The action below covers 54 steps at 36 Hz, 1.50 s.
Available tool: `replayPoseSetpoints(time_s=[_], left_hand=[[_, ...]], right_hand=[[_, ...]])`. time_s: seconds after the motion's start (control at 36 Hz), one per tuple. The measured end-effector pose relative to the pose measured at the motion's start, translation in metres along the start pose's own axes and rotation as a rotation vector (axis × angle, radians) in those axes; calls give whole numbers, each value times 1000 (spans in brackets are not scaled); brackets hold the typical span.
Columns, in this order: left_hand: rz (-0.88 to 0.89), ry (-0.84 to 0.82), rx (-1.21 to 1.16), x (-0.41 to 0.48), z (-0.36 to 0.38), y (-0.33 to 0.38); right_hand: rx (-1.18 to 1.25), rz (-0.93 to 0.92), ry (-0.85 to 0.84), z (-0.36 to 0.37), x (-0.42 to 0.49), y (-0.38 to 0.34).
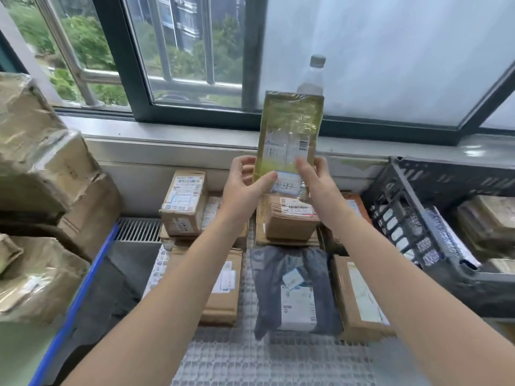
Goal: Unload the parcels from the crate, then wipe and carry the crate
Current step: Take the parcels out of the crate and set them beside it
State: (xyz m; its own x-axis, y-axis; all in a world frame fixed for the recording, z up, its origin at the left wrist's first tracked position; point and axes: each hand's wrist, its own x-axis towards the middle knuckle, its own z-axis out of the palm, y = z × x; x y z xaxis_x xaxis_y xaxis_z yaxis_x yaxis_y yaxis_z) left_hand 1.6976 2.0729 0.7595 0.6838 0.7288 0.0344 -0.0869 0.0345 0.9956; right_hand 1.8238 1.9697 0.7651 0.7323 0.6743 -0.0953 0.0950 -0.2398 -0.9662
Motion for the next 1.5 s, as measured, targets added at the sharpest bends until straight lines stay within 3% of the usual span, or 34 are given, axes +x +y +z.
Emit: replayPoseSetpoints(time_s=[0.22, 0.5, 0.67, 0.81, 0.92, 1.0, 1.19, 1.36, 1.5], left_hand=[[-58, -83, 130, 2, 33, 6], [-242, -51, 207, 12, 48, -10], [-269, -42, 121, 16, 49, -14], [-386, -72, -90, 19, 55, -20], [-325, 0, 234, 26, 58, -28], [-310, 24, 379, 31, 57, -29], [-311, 2, 238, 19, 56, -14], [-273, -35, 339, 16, 54, -23], [-170, 29, 440, 11, 51, -24]], right_hand=[[78, 245, -116, -50, 1, -8], [24, 334, -135, -44, 9, 13], [-39, 165, -118, -46, 7, 18], [-223, -74, 34, -56, 13, 20], [-542, -115, 130, -53, 14, 24], [-682, -158, 68, -43, 12, 25], [-715, -258, 156, -40, 17, 26], [-715, -197, 72, -47, 14, 31], [-648, -223, 122, -51, 3, 34]])
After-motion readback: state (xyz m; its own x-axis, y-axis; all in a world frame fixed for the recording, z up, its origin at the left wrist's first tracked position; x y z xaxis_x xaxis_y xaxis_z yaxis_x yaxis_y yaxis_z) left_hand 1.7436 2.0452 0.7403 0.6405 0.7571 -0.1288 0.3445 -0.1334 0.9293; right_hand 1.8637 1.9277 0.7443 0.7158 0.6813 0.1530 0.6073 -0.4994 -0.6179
